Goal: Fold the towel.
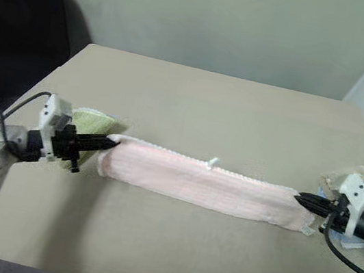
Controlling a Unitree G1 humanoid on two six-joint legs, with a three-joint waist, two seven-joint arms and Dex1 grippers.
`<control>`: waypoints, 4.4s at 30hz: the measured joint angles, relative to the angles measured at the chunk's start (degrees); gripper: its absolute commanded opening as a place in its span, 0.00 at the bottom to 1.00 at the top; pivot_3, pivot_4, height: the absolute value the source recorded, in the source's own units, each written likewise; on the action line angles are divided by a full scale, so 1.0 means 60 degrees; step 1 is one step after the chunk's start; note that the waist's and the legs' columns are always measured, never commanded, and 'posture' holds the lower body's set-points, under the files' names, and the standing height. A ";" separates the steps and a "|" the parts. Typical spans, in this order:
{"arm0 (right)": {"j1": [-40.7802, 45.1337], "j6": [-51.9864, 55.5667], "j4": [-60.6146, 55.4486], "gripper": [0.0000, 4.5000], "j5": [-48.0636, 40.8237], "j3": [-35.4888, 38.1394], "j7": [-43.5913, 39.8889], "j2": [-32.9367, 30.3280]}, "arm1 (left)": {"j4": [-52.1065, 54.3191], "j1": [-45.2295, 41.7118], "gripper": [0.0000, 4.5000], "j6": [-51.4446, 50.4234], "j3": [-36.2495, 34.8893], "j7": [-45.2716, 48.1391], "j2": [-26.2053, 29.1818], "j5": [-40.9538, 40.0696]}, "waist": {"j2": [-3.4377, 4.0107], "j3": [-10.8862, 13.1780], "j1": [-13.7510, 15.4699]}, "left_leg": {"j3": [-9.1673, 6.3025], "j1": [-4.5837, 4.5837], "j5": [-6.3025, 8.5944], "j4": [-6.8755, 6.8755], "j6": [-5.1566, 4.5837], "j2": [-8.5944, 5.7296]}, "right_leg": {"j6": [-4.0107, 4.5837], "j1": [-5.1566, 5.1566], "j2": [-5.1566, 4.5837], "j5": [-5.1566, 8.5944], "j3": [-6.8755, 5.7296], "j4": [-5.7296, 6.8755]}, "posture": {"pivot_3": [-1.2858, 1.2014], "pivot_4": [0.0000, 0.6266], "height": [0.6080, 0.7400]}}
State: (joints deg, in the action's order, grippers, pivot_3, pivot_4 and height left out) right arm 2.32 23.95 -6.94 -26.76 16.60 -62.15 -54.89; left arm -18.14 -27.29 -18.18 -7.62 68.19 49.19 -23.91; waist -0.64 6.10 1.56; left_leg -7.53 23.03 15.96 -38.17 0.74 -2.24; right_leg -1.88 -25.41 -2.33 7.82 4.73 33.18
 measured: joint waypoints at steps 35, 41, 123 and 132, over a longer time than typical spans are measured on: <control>0.1004 0.3302 0.0883 0.70 -0.1024 0.1417 0.2128 0.0950 | -0.2981 -0.2302 0.80 -0.0218 -0.1627 -0.0811 -0.0887 -0.0218 | -0.0006 -0.0007 0.0057 | 0.0012 0.0017 -0.0090 0.0003 -0.0043 -0.0006 | -0.0153 0.0023 0.0002 -0.0042 -0.0009 -0.0052 | 0.52 0.24 1.00; -0.0928 0.6494 -0.0445 0.70 -0.3198 0.2874 0.2474 0.1294 | -0.0099 0.0323 0.80 -0.1453 -0.1676 -0.0372 -0.0899 -0.1069 | -0.0012 0.0002 0.0024 | 0.0012 0.0012 -0.0016 0.0001 0.0037 -0.0006 | -0.0196 0.0019 0.0010 0.0037 -0.0003 -0.0036 | 0.52 0.24 1.00; 0.1575 0.9343 -0.1265 0.10 -0.3944 0.1701 0.6185 0.2137 | 0.3115 0.1640 0.80 -0.2028 -0.0299 -0.1372 -0.1733 -0.1658 | -0.0007 -0.0016 0.0016 | 0.0009 0.0001 0.0016 0.0006 0.0016 -0.0002 | -0.0120 -0.0002 0.0001 0.0012 0.0003 -0.0019 | 0.52 0.24 1.00; 0.1185 0.9092 -0.0721 0.77 -0.3649 0.2180 0.6745 0.3011 | 0.2904 0.1475 0.80 -0.1965 -0.0043 -0.1326 -0.1853 -0.1603 | -0.0006 -0.0016 0.0010 | 0.0009 -0.0004 0.0026 0.0011 0.0007 -0.0002 | -0.0114 0.0000 0.0001 0.0007 0.0001 -0.0020 | 0.52 0.24 1.00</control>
State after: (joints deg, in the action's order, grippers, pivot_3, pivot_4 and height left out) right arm 9.43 78.50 -11.27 -48.66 29.68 -21.69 -36.83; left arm -0.71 -18.44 -29.97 -7.88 60.23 38.07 -33.53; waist -0.68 6.01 1.61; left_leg -7.48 23.00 16.12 -38.10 0.78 -2.25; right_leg -2.56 -25.41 -2.33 7.87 4.73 33.06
